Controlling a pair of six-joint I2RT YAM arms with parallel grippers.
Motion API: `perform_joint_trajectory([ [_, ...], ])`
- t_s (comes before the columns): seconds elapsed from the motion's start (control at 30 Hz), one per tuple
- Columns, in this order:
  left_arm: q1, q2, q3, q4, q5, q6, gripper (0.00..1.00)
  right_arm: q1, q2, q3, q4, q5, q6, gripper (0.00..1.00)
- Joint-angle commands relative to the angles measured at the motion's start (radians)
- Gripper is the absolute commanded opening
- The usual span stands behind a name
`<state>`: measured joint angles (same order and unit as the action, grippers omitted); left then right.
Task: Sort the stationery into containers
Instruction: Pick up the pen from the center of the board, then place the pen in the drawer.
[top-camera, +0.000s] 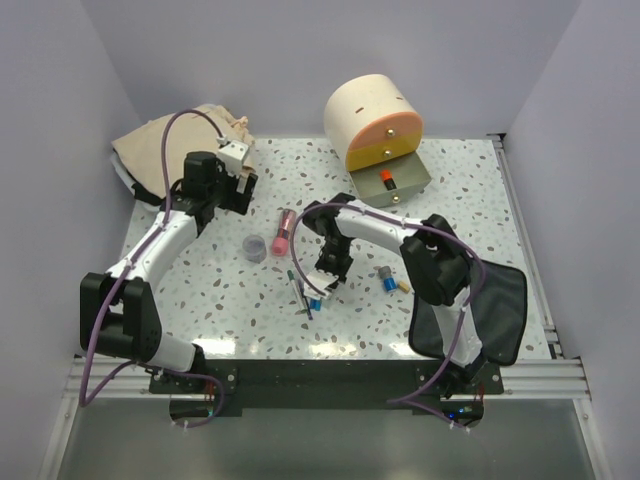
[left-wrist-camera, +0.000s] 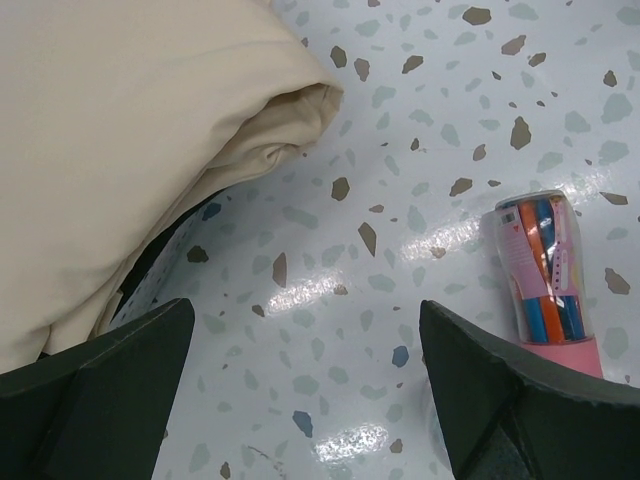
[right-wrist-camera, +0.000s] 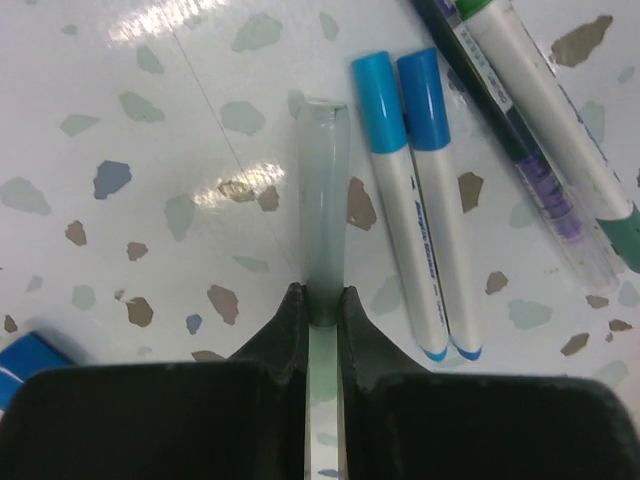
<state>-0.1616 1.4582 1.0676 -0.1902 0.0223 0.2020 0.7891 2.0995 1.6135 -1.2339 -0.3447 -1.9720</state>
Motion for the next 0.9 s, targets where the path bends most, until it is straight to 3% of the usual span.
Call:
perform_joint_trajectory([
  [0.0,0.037,-0.035,0.017,0.028,0.018,-0.018,1.00,-0.049,-0.056,0.126,-0.059,0.022,0.080,0.00],
  [0.27,0.040,-0.006,0.028,0.061,-0.004,-0.009,0.97,-0.211,-0.205,0.287,-0.020,0.110,0.318,0.00],
  [0.5,0.040,0.045,0.098,0.051,0.027,-0.029,0.96,-0.349,-0.226,0.229,0.242,0.213,0.509,0.00],
  [0.63,0.039,0.076,0.130,0.046,0.054,-0.053,0.96,-0.390,-0.194,0.198,0.344,0.260,0.536,0.00],
  [0.87,0.037,0.091,0.126,0.058,0.019,-0.084,0.94,-0.452,-0.078,0.286,0.407,0.265,0.576,0.00],
])
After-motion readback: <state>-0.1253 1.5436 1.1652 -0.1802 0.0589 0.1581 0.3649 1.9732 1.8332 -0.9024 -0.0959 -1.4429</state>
